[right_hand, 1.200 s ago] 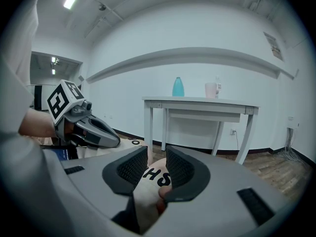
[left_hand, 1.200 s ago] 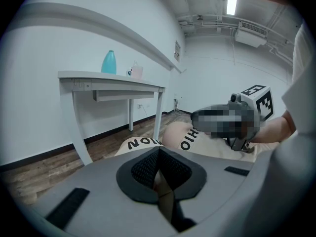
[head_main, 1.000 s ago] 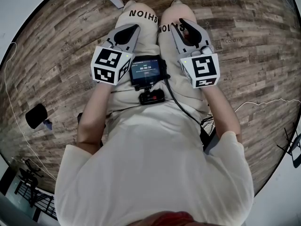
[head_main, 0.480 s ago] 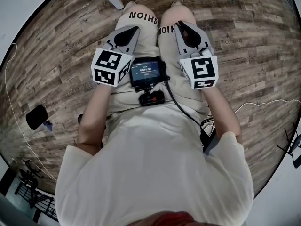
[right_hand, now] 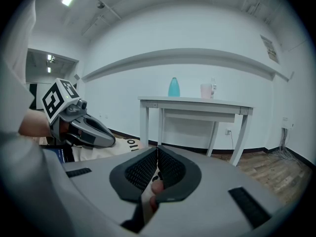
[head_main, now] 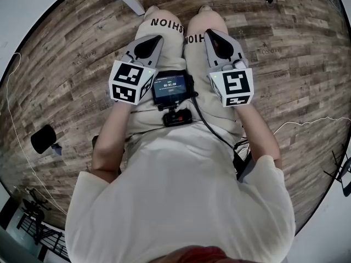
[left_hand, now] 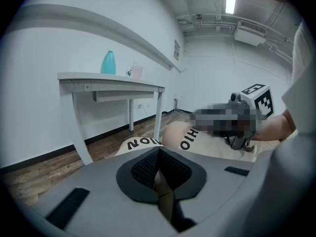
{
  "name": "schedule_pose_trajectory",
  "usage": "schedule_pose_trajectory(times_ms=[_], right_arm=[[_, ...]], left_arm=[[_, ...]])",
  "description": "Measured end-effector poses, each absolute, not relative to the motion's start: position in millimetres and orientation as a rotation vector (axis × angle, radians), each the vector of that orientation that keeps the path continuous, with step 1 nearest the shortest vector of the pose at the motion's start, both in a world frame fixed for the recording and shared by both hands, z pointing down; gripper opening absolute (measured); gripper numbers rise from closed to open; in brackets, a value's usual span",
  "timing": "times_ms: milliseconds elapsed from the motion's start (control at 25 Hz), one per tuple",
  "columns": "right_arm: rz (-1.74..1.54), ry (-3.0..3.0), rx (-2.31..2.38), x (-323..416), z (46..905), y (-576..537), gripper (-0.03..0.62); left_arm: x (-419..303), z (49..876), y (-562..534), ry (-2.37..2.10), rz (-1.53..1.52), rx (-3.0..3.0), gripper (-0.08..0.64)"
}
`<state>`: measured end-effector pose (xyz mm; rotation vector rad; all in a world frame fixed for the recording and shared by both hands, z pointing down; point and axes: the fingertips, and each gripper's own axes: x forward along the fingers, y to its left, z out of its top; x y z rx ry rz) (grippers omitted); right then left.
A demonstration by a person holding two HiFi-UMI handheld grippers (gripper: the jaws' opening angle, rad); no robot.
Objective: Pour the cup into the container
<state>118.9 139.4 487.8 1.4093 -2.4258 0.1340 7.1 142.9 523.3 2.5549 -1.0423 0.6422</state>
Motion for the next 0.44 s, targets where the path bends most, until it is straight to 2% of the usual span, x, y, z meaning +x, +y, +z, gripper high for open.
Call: schedule_pose_trajectory(times_ms=[440], right_arm=[[0.137, -2.430, 1.403, 118.6, 487.3, 139.7, -0.003]], left_arm=[[9.0, 522.1, 145.4, -1.031, 0.652, 2.577, 0.011]])
